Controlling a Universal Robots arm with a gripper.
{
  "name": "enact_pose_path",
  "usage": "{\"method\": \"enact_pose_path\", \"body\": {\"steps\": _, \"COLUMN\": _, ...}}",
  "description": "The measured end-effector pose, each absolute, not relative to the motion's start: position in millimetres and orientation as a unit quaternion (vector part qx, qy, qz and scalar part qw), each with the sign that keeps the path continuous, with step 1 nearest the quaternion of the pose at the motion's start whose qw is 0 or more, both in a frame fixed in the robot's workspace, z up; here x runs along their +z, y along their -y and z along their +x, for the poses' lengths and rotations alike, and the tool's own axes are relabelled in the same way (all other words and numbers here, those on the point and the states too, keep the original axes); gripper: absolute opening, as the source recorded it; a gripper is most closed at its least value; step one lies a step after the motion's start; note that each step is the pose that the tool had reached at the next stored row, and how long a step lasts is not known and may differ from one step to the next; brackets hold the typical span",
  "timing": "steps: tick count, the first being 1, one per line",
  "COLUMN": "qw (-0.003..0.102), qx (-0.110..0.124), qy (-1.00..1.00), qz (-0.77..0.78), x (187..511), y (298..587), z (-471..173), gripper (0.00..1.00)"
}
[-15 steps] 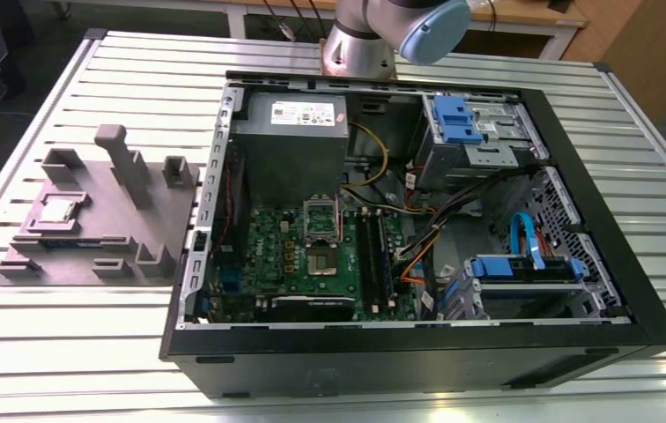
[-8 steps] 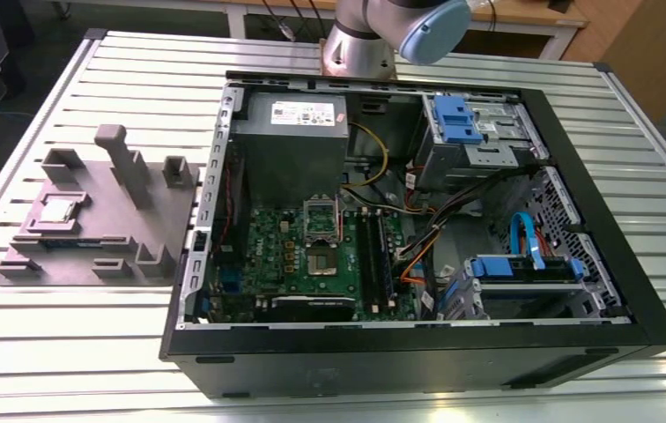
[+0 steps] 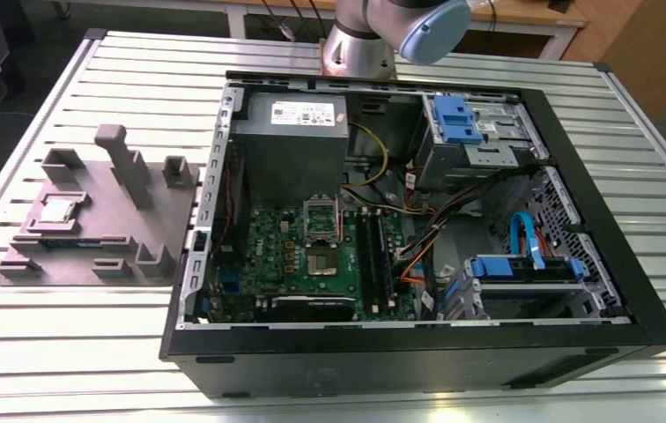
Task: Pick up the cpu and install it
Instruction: 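Pick up the cpu and move it towards the insertion slot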
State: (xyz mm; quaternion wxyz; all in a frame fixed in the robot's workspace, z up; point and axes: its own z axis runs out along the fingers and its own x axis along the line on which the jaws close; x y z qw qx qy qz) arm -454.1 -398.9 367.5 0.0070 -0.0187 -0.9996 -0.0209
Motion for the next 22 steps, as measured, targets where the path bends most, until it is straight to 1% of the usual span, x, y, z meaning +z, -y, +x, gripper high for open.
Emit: {"method": "enact_pose_path", "body": {"steps": 22, "qw": 0.007, "qx": -0.021, "qy": 1.000, "qz": -0.019, "x": 362.4, "y": 398.9, "z": -454.1, "gripper": 0.59}}
